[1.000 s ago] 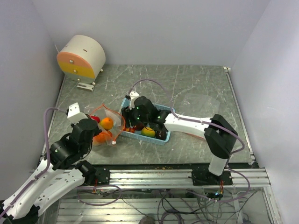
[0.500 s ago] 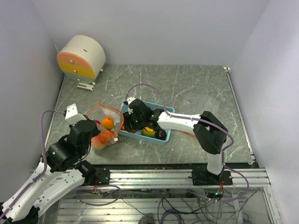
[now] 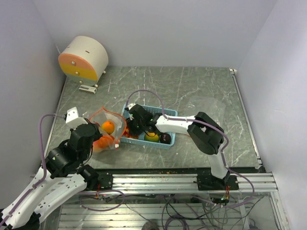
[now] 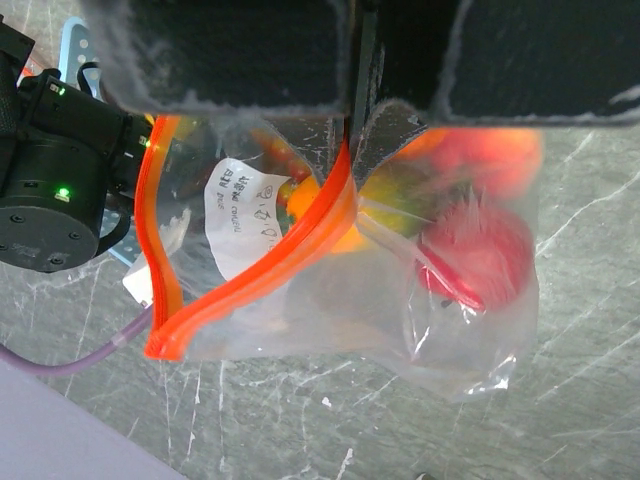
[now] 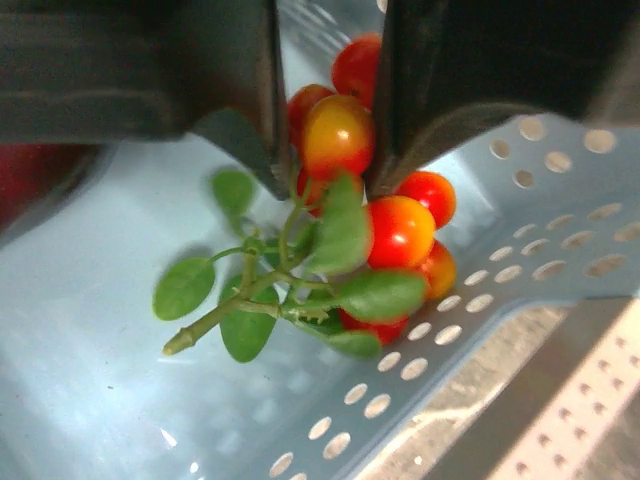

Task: Place the food in the zip-top bag and seal the zipper
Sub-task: Pick up the fake fruit from the bin, then place the fake fruit in the zipper food storage bag.

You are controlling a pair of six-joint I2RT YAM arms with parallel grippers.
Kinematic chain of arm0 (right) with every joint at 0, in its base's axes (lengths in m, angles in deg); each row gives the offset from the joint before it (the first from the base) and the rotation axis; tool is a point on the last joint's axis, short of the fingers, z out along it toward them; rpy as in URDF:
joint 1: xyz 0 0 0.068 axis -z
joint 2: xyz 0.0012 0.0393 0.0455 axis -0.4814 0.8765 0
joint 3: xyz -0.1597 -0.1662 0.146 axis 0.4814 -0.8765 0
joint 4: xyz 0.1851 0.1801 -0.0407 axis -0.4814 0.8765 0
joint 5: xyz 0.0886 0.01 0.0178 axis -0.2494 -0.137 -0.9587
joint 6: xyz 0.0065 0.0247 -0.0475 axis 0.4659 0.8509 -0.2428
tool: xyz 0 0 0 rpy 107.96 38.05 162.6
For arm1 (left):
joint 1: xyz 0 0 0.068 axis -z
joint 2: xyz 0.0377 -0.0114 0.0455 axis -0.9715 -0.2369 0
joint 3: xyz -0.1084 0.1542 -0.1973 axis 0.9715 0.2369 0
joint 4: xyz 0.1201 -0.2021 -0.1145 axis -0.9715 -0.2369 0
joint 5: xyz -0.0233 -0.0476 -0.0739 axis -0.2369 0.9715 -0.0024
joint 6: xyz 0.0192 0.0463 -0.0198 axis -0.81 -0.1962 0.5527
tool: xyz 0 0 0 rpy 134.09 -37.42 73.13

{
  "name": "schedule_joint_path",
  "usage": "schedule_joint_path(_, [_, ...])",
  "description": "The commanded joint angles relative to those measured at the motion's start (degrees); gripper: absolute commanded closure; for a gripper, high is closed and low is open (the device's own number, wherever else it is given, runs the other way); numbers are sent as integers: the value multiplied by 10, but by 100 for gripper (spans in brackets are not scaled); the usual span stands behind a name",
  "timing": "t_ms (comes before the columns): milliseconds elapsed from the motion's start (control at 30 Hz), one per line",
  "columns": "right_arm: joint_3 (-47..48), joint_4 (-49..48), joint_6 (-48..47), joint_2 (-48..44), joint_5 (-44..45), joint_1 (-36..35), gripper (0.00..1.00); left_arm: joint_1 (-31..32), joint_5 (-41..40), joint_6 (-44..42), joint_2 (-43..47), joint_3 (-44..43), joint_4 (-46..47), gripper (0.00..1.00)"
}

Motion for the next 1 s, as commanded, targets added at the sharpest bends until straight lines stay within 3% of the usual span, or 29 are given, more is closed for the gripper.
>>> schedule_joint_path(0, [-9, 18, -3, 7, 24, 1, 76, 1, -12, -1, -2, -12, 2, 93])
schedule_joint_path(100, [-24, 6, -6, -41, 37, 4, 100, 1, -13, 1, -6, -12, 0, 93])
schedule_joint_path(400, [-148, -97, -5, -250, 37, 6, 100, 1, -13, 4, -17, -6, 2, 93])
schedule_joint_path(733, [-248, -224, -26, -451, -140, -3, 100, 1, -5, 5, -34, 7, 15, 93])
schedule_joint_path(967, [-234, -255, -45, -438, -175, -47, 100, 1, -1, 1, -50, 8, 24, 93])
